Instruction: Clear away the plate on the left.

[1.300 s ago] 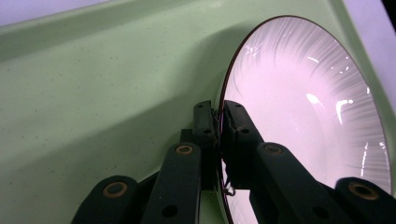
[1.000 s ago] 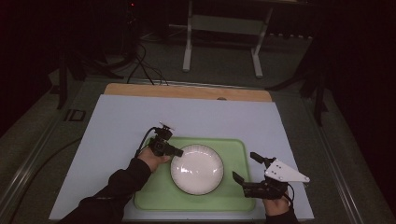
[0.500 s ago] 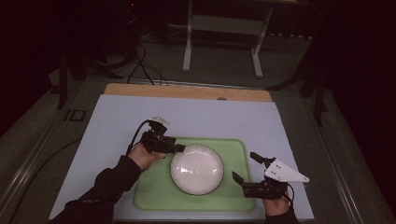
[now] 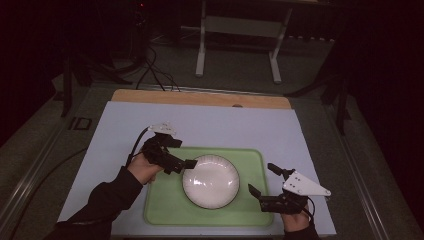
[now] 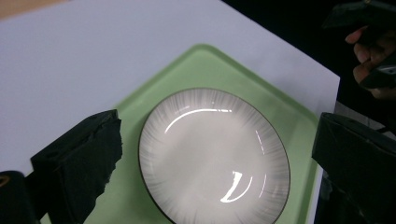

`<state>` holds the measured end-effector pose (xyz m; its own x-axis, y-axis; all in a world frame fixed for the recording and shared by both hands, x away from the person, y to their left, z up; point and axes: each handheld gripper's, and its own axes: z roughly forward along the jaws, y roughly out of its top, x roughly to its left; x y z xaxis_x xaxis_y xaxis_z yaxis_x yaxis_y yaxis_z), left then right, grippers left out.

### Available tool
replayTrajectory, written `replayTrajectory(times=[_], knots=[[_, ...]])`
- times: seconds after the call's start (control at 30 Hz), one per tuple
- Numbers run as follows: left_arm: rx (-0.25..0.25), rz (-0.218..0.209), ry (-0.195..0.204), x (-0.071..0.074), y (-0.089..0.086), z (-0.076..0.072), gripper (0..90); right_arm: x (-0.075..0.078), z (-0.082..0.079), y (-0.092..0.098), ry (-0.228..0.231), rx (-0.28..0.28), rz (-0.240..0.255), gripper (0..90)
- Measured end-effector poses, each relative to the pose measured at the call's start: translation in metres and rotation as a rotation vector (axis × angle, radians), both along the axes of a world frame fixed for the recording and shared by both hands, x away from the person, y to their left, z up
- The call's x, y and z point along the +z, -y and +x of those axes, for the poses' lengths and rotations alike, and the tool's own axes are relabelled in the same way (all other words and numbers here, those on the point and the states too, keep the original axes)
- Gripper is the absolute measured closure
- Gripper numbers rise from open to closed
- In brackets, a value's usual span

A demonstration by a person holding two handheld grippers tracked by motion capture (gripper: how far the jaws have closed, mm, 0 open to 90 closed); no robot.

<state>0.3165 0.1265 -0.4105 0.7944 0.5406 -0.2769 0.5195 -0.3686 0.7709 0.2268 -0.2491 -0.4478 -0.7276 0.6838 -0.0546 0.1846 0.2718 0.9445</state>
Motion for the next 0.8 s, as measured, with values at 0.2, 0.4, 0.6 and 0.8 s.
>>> replayTrajectory(times=[0.2,0.4,0.6,0.8], knots=[[0.022,-0.008,0.051,0.008,-0.014,-0.008,0.0,0.0,0.0,0.0,0.001,0.002,-0.002,10.7],[0.028,0.0,0.11,0.007,-0.02,-0.018,0.0,0.0,0.0,-0.001,-0.002,0.002,-0.006,10.7],[0.034,-0.03,0.14,0.007,-0.03,-0.028,0.0,-0.001,0.0,-0.002,-0.002,0.004,-0.008,10.7],[0.035,-0.026,0.171,0.005,-0.036,-0.037,0.0,-0.001,0.0,-0.003,-0.004,0.005,-0.009,10.7]])
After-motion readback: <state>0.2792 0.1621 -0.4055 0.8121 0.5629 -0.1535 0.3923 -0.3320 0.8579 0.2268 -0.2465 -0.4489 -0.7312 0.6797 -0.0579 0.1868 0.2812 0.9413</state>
